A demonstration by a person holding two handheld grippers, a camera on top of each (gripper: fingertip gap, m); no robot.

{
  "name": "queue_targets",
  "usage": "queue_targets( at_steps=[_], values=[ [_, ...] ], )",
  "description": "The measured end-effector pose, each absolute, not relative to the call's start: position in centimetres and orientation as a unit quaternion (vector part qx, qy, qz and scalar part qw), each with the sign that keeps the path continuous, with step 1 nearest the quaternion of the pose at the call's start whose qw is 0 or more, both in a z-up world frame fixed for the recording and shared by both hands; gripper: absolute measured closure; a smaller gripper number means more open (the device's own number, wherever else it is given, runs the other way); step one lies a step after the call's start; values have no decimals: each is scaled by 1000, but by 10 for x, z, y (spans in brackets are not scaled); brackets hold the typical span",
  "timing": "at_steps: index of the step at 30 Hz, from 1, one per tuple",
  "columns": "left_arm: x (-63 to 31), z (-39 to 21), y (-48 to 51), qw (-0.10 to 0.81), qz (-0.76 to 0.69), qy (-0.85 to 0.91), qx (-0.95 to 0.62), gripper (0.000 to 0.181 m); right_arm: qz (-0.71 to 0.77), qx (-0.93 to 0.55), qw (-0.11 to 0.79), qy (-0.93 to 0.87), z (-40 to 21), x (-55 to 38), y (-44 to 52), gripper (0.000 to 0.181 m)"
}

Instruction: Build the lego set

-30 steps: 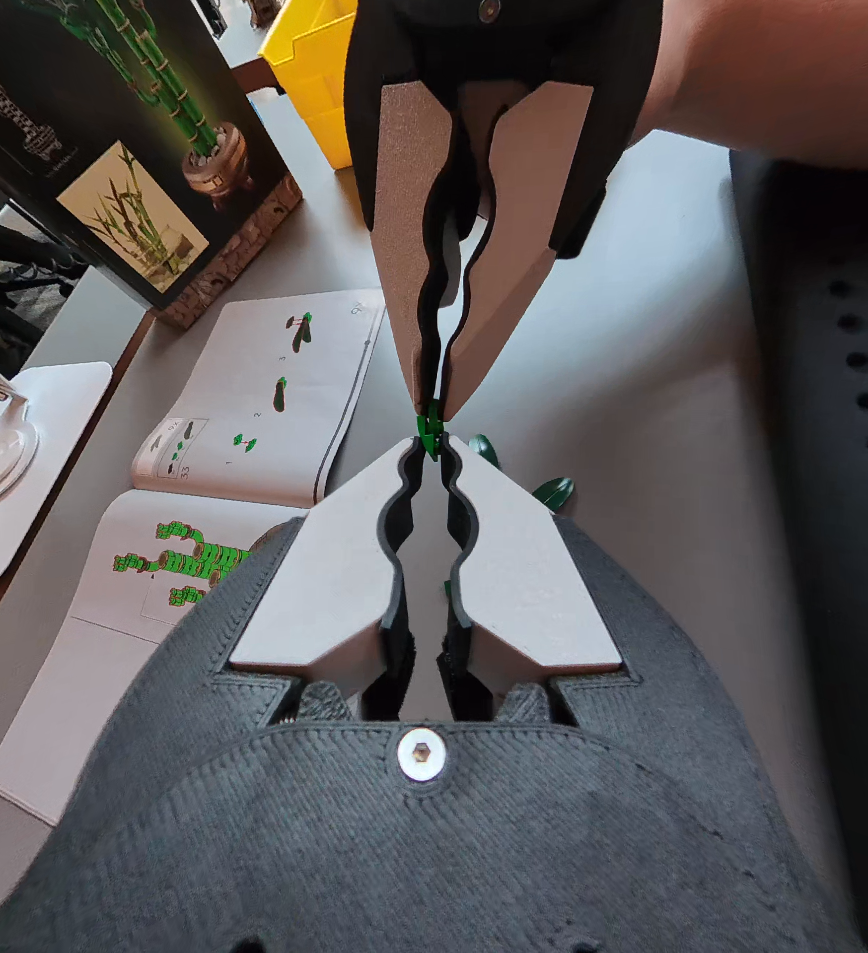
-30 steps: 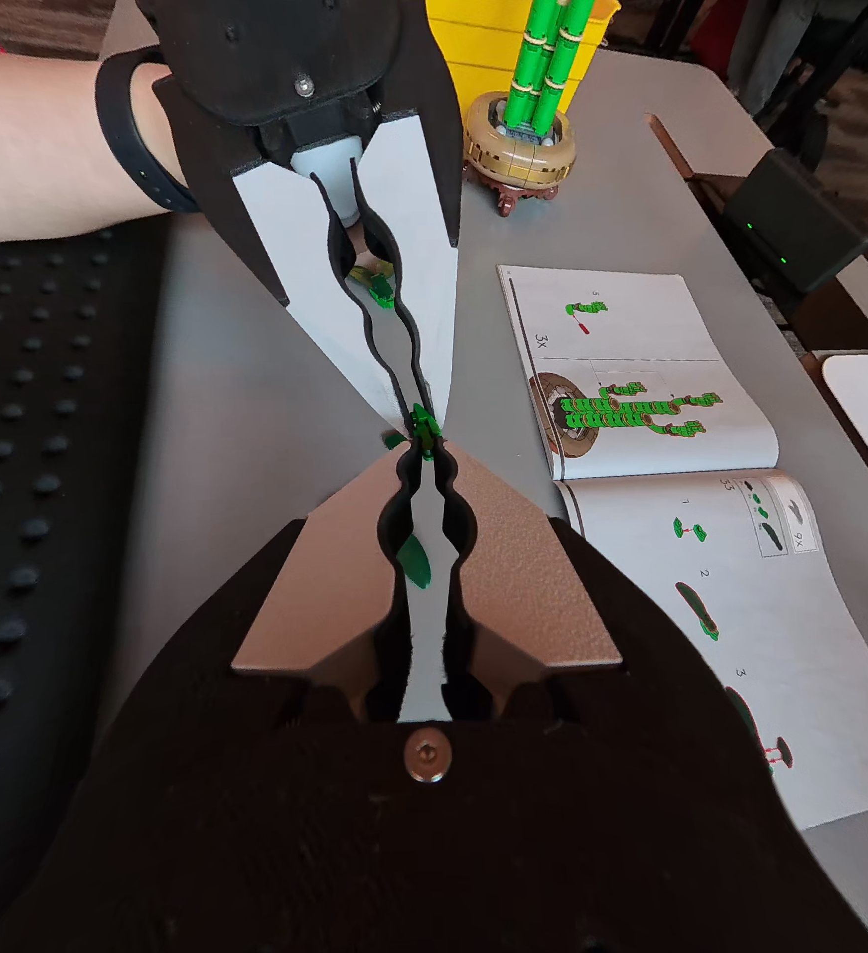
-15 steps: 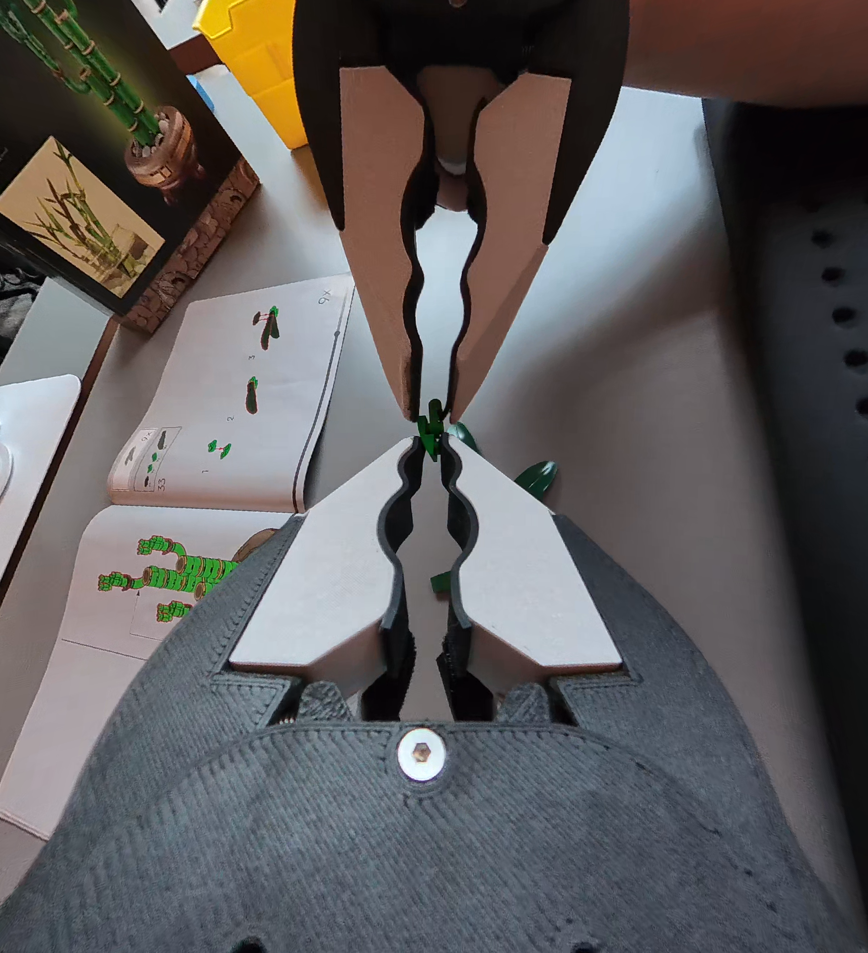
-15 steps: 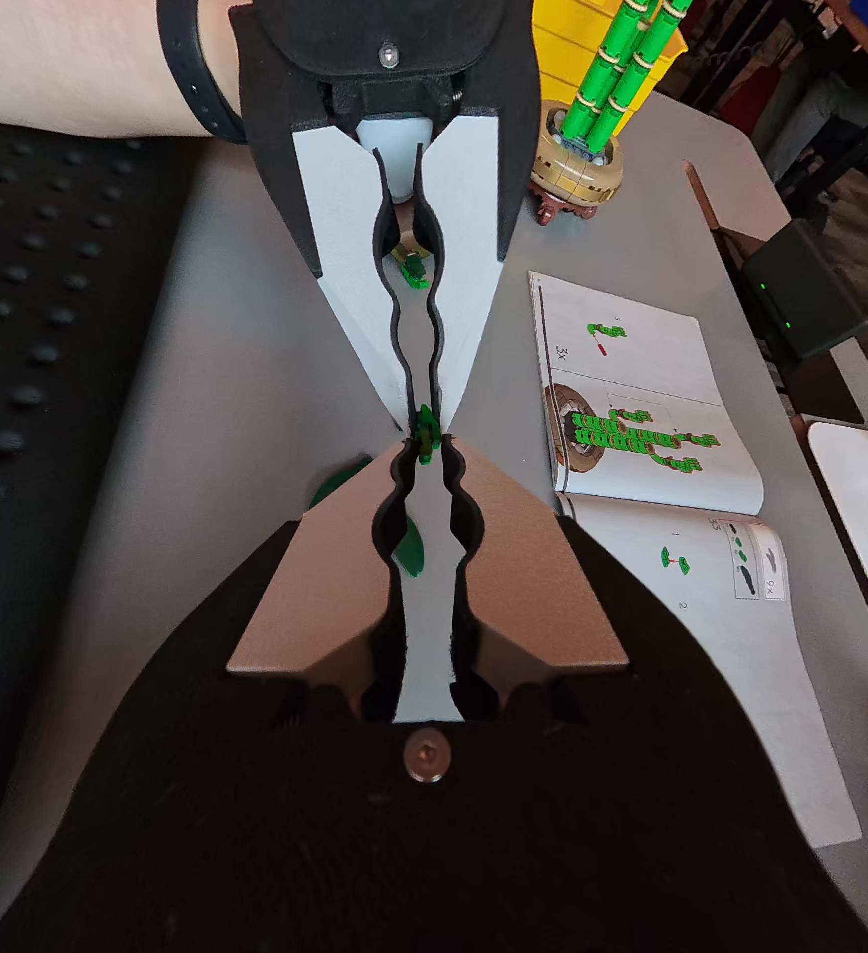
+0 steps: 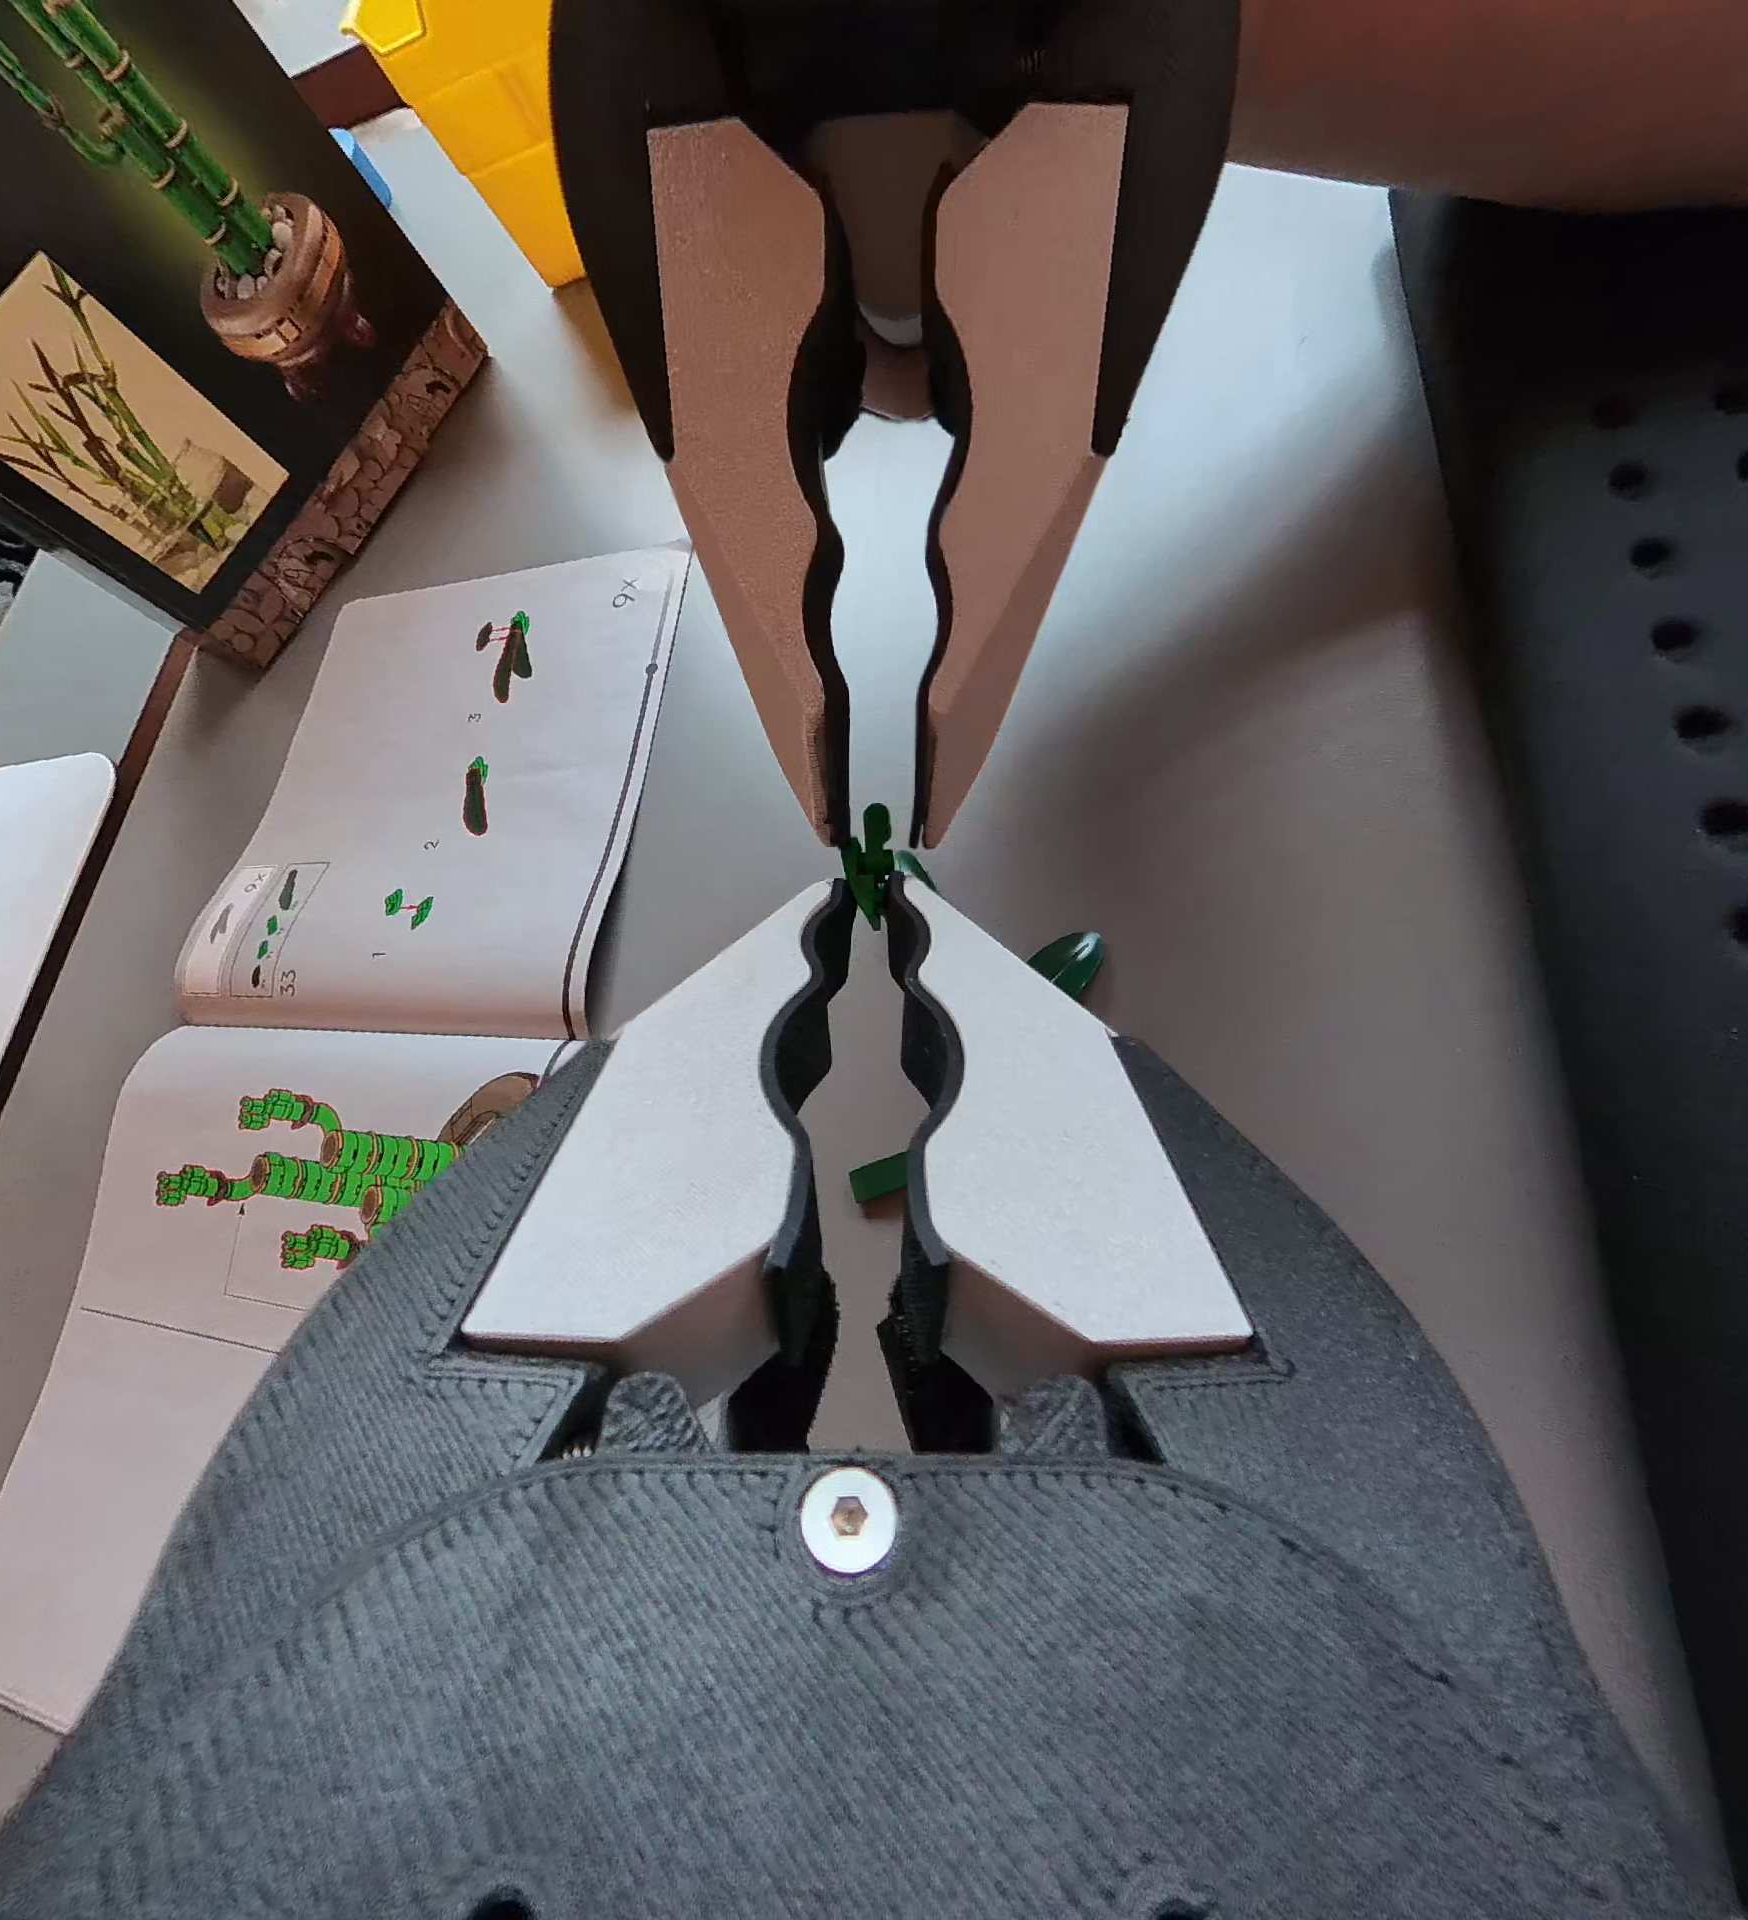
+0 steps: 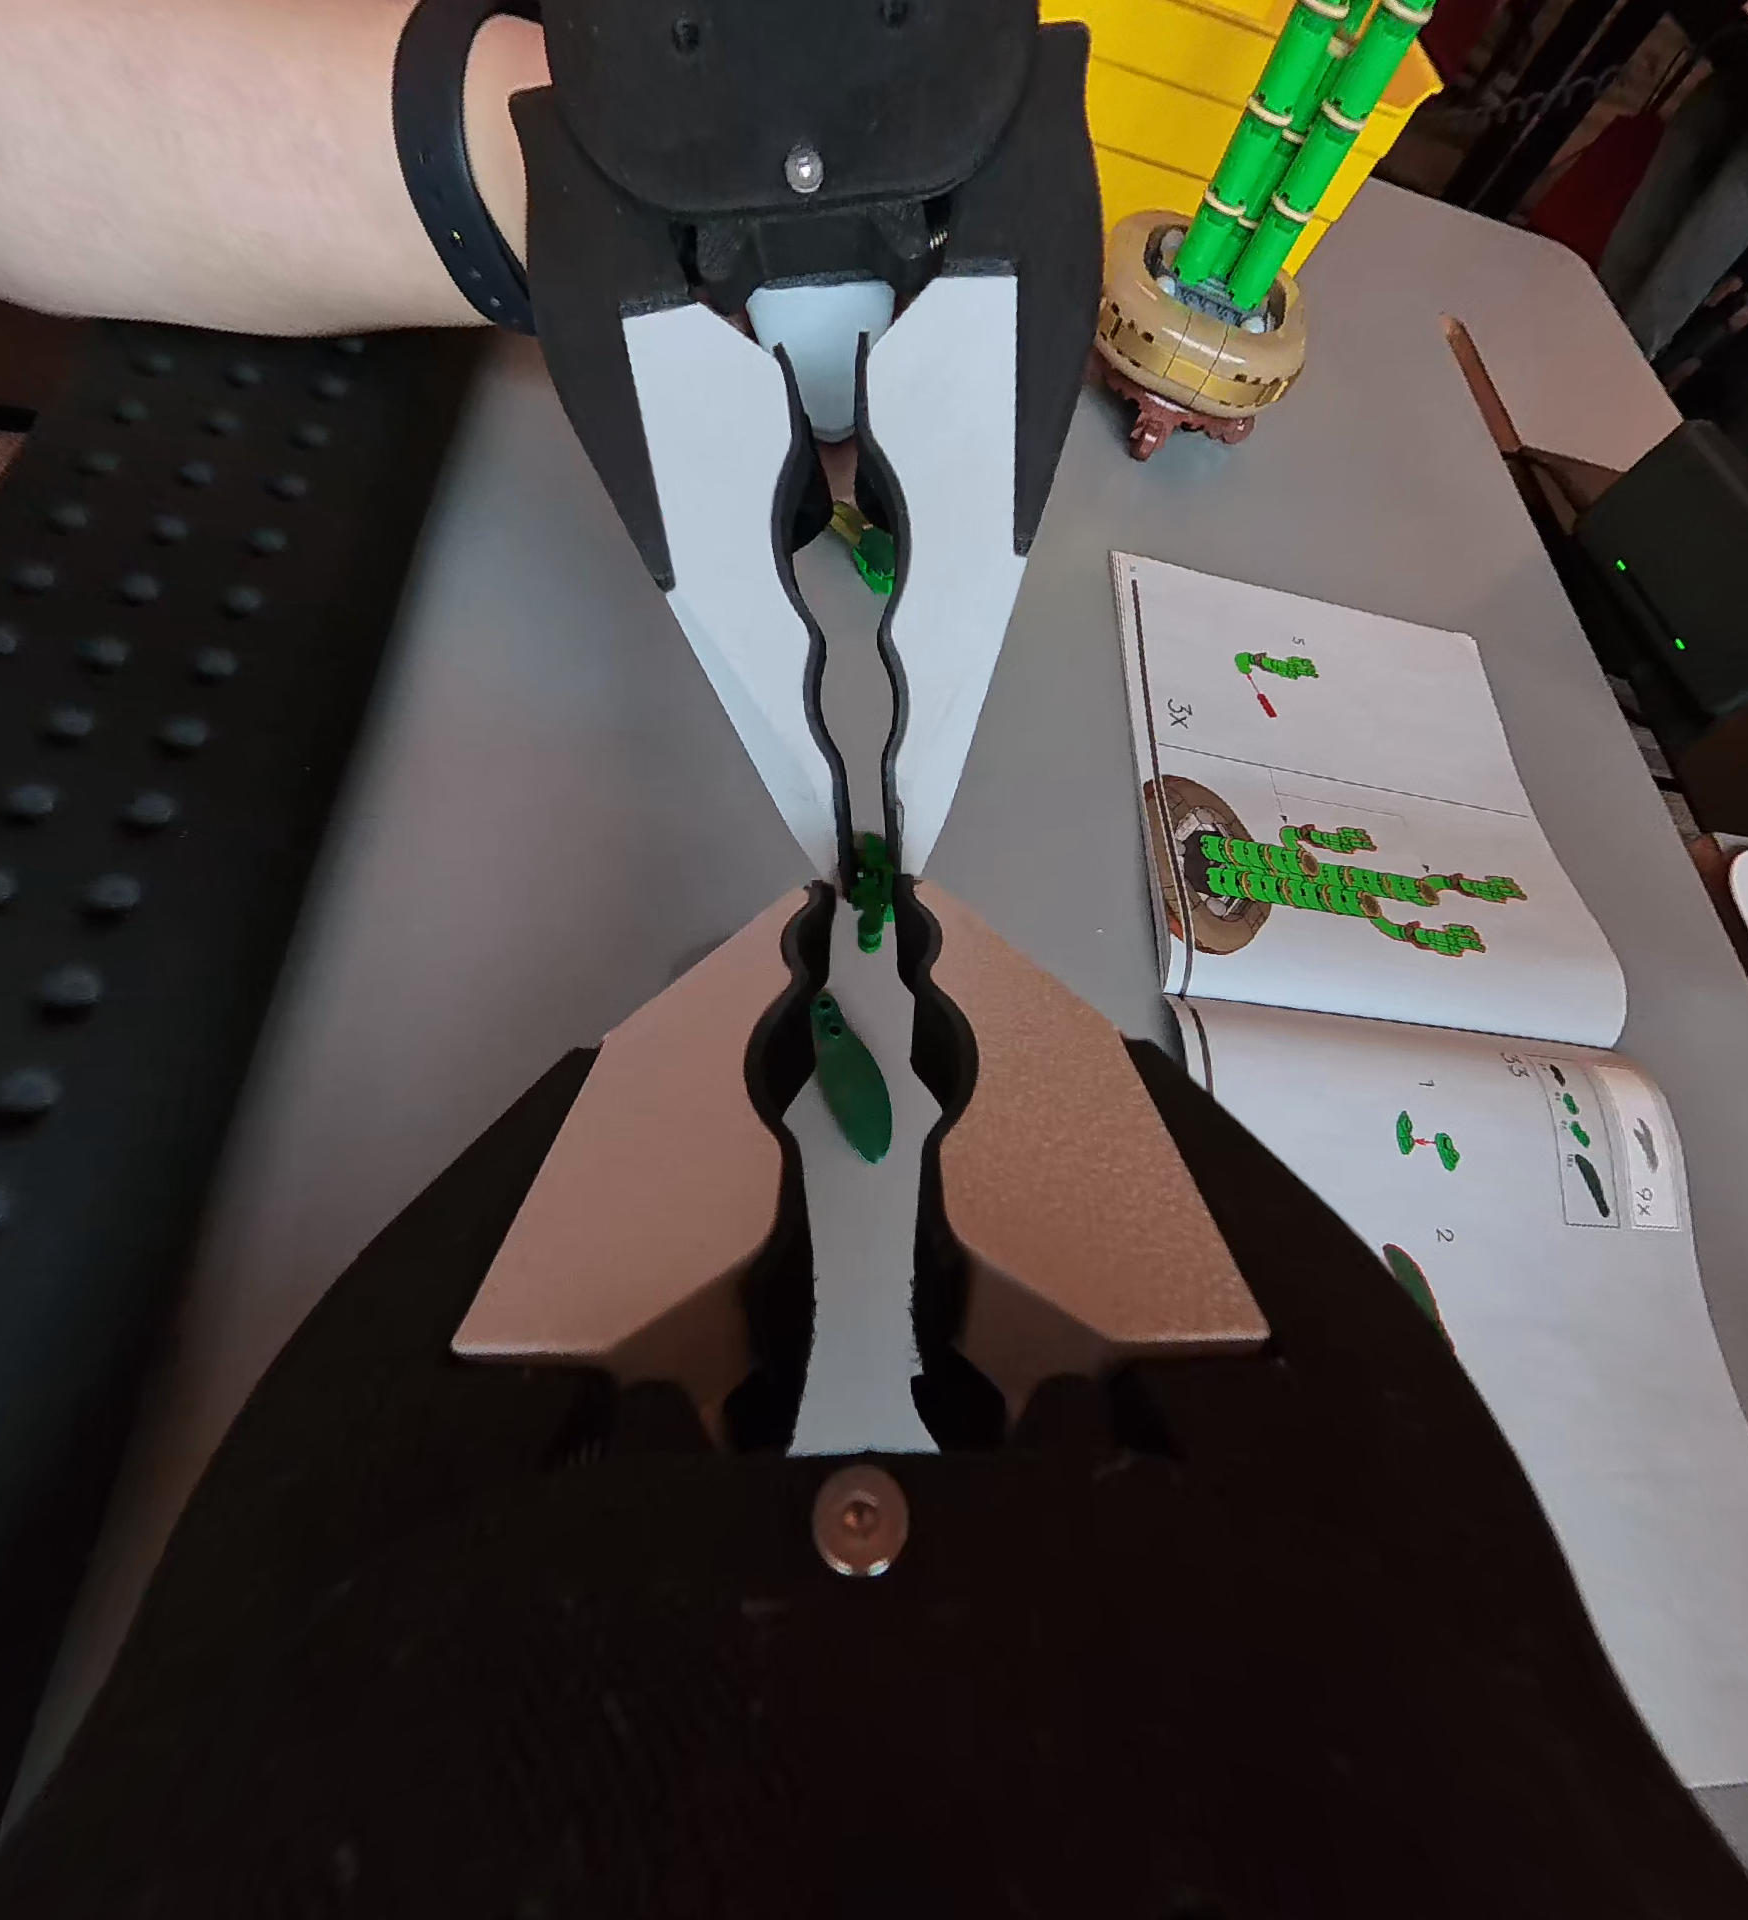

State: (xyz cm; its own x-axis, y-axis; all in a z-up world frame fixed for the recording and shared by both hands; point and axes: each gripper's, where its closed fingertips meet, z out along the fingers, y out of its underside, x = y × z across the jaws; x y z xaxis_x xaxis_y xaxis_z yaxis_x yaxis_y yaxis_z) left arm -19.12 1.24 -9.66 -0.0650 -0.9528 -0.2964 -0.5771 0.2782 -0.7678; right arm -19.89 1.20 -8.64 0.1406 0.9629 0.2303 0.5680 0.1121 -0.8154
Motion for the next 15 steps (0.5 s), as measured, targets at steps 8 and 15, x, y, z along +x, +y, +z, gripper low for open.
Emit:
queue_targets(
  at_steps=[8,15],
  values=[
    [-188,-96,10,401,-247,688,-552,176,219,-628,426,-614,-89,-200,14,167],
    [-188,-93,9,407,-248,688,-548,176,220,-624,429,-615,-86,-200,12,171]
  ],
)
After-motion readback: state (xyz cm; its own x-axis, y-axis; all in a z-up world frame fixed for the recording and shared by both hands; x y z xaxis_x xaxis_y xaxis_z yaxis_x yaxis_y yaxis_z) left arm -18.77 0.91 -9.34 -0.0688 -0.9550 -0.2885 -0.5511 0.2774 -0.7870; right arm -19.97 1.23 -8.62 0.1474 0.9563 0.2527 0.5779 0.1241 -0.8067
